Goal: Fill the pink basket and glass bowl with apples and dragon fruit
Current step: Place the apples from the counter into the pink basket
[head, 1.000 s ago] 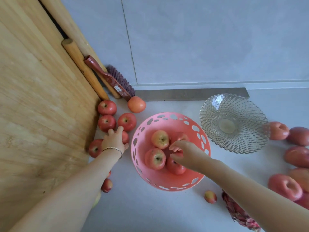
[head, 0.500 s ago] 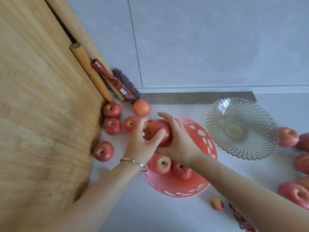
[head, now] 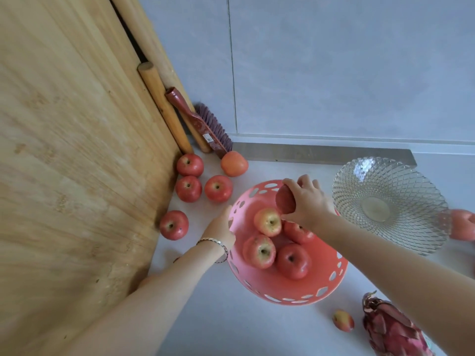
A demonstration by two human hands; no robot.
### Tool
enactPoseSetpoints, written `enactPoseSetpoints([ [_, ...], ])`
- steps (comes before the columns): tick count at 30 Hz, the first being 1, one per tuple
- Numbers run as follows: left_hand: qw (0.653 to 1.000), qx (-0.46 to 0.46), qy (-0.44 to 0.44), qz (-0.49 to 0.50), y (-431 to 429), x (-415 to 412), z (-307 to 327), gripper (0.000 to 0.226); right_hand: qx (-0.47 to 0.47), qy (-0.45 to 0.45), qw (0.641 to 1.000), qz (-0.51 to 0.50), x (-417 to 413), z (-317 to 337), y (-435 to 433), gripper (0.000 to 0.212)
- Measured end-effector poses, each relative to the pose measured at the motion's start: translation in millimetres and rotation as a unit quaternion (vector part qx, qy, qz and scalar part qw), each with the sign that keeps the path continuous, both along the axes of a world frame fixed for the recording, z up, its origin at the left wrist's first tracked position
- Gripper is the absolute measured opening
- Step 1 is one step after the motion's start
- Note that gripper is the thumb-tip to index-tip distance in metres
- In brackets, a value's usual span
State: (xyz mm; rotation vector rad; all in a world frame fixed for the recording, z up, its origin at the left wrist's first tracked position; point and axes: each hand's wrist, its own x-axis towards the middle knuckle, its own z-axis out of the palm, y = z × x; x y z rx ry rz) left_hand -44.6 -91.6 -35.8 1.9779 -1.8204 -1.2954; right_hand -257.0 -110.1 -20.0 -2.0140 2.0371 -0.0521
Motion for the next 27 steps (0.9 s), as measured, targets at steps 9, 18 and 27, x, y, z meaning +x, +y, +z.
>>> enactPoseSetpoints([
  [9,0.999,-0.021,0.019,-0.017,25.7,6.5,-5.8,0.064,-0.015,0.121,0.985,0.124,20.8,-18.5,11.6,0.062],
  [18,1.000,-0.005,0.007,-0.023,24.0,7.2,-13.3,0.064,-0.003,-0.064,0.996,0.063,17.2,-20.3,21.5,0.061],
  [27,0.943,-0.188,-0.274,-0.009,-11.4,67.1,-17.8,0.061,0.024,-0.013,0.998,0.051,16.4,-14.2,23.6,0.073],
])
